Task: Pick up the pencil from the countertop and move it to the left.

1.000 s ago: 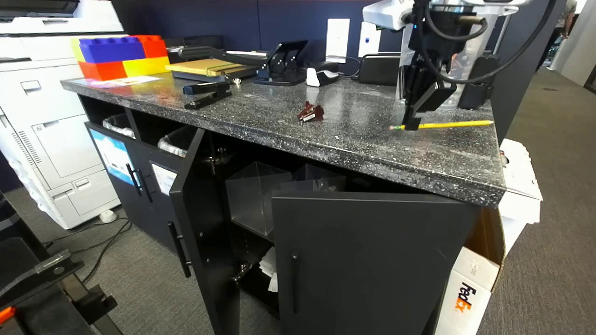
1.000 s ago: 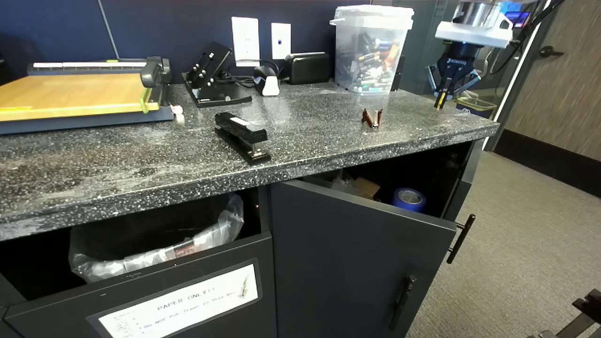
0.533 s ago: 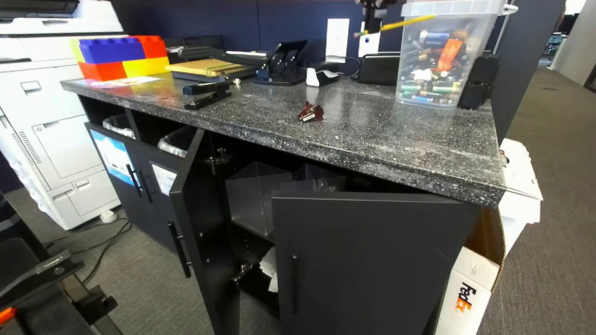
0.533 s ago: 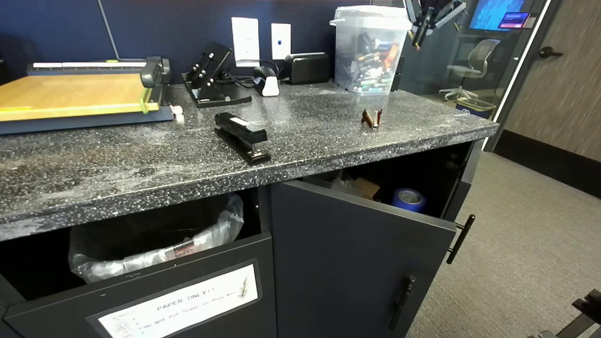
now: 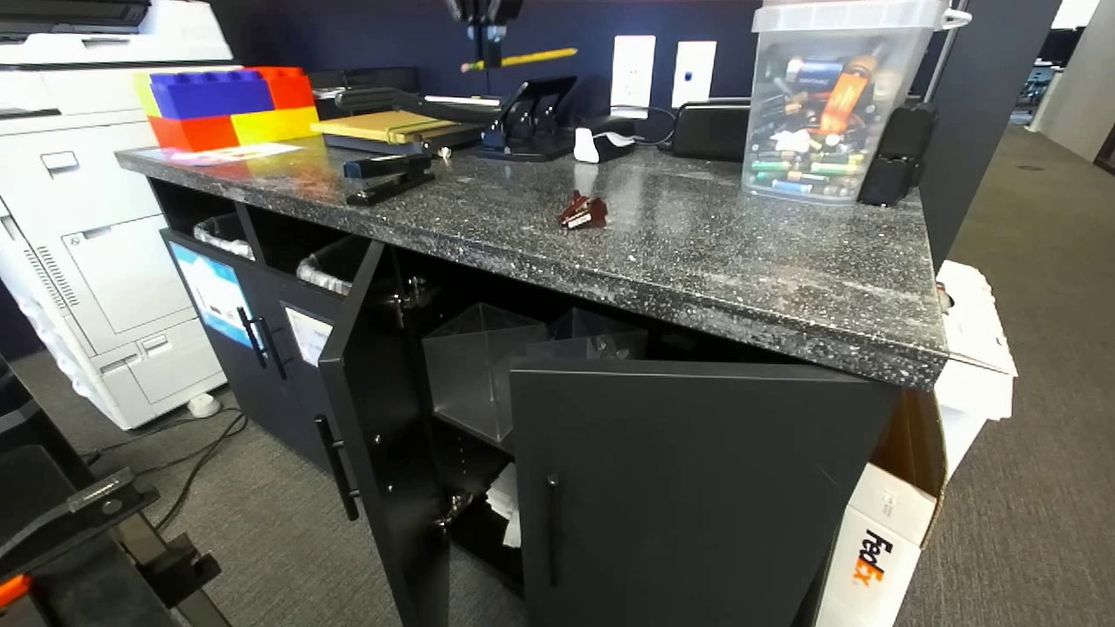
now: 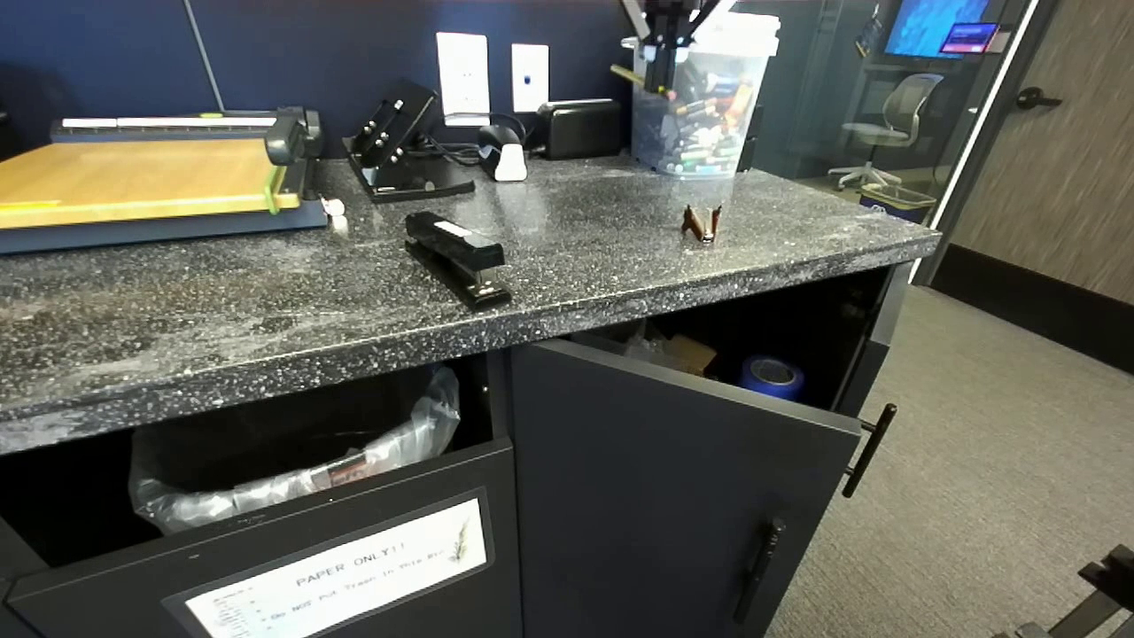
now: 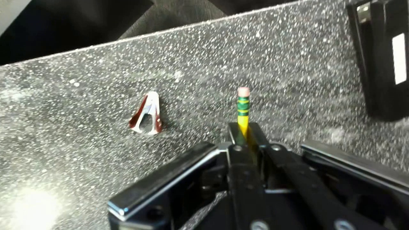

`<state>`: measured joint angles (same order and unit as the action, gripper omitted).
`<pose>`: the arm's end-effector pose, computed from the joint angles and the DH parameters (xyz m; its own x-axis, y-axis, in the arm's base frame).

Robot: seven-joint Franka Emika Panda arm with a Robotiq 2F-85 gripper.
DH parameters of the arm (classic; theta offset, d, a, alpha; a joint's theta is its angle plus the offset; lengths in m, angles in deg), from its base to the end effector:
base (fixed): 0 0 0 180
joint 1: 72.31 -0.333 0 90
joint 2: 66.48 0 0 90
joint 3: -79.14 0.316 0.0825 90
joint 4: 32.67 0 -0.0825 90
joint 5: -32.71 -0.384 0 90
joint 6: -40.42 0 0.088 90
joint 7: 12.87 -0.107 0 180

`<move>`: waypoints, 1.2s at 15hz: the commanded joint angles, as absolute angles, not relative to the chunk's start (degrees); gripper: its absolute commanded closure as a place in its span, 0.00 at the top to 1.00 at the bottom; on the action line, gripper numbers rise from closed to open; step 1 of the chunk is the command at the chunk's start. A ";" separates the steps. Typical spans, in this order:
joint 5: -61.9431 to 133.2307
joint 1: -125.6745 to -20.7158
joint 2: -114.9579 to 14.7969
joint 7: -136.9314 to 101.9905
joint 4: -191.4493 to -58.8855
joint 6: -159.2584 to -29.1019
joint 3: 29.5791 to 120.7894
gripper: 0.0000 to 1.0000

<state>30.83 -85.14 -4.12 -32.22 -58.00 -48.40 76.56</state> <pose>0.7712 0.1651 0.3994 0.9909 -0.1329 0.0213 -0.1329 -0.9911 0.0000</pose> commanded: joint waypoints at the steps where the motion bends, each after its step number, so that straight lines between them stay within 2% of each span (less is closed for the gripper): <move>1: 34.35 -88.25 0.83 -29.07 -56.99 -48.41 76.91 0.02; 3: 35.35 -89.28 5.30 -29.43 -53.69 -47.91 76.81 0.02; 5: 35.33 -89.48 5.54 -30.35 -59.02 -51.59 76.91 0.02; 7: 35.42 -89.33 10.80 -30.84 -54.64 -51.61 76.77 0.02; 9: 35.60 -89.51 9.35 -30.76 -58.39 -54.16 76.63 0.02; 10: 35.67 -89.55 9.03 -30.75 -58.28 -53.55 76.57 0.33; 12: 35.40 -89.36 7.85 -30.73 -58.56 -51.61 76.81 0.41; 15: 35.30 -88.66 4.91 -30.85 -59.07 -46.12 76.69 0.62; 18: 34.48 -86.61 -1.09 -31.03 -59.74 -33.47 76.95 0.85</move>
